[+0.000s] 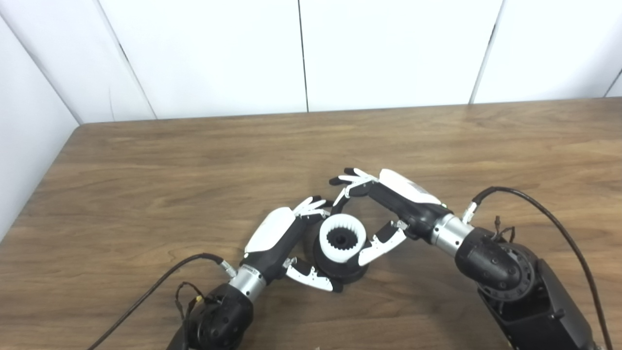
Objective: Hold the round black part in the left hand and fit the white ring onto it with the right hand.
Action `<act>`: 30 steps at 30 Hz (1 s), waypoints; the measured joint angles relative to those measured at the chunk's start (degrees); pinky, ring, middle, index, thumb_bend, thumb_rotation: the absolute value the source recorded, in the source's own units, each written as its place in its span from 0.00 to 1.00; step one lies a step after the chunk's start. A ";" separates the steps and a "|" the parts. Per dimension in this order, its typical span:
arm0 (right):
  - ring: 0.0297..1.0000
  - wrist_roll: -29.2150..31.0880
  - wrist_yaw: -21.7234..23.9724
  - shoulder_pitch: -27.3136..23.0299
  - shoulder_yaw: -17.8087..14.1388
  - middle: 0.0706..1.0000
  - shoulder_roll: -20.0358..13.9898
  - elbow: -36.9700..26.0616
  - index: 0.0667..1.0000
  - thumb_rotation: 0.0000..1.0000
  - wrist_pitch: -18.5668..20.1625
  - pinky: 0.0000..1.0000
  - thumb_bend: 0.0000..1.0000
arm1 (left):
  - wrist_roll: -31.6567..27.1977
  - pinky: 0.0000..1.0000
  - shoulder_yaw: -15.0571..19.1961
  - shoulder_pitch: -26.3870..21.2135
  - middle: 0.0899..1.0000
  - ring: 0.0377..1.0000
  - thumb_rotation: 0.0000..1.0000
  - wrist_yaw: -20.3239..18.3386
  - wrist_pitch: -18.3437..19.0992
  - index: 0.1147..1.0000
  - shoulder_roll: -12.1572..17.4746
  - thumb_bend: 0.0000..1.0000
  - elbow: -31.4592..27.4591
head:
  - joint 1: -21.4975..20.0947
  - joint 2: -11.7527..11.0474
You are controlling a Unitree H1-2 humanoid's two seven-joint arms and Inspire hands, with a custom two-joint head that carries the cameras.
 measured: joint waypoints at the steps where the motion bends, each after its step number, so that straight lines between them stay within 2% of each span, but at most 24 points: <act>1: 1.00 -0.02 0.00 0.02 0.01 0.90 0.00 0.00 0.45 0.16 0.00 1.00 0.52 | 0.01 0.89 0.00 0.00 0.91 0.98 0.18 0.00 0.01 0.56 0.00 0.80 -0.01 | 0.17 0.17; 25: 1.00 -1.93 0.71 0.16 1.06 0.91 -1.07 0.48 0.46 0.16 -0.80 1.00 0.52 | 0.21 0.90 -0.06 -0.04 0.90 0.97 0.18 -0.04 0.18 0.56 -0.23 0.81 -0.18 | 0.70 0.53; 26: 1.00 -2.33 0.77 0.15 1.27 0.90 -1.11 0.69 0.56 0.28 -0.86 1.00 0.77 | 0.19 0.90 -0.07 -0.04 0.90 0.97 0.18 -0.12 0.19 0.56 -0.24 0.80 -0.18 | 0.70 0.53; 27: 1.00 -2.57 0.81 0.15 1.50 0.90 -1.18 0.97 0.59 0.32 -0.94 1.00 0.84 | 0.17 0.90 -0.10 -0.04 0.90 0.97 0.18 -0.25 0.20 0.56 -0.25 0.80 -0.18 | 0.70 0.53; 30: 1.00 -2.80 0.83 0.02 1.65 0.90 -1.22 1.25 0.64 0.35 -1.14 1.00 0.90 | 0.15 0.90 -0.11 -0.03 0.90 0.97 0.18 -0.36 0.22 0.57 -0.26 0.80 -0.19 | 0.70 0.53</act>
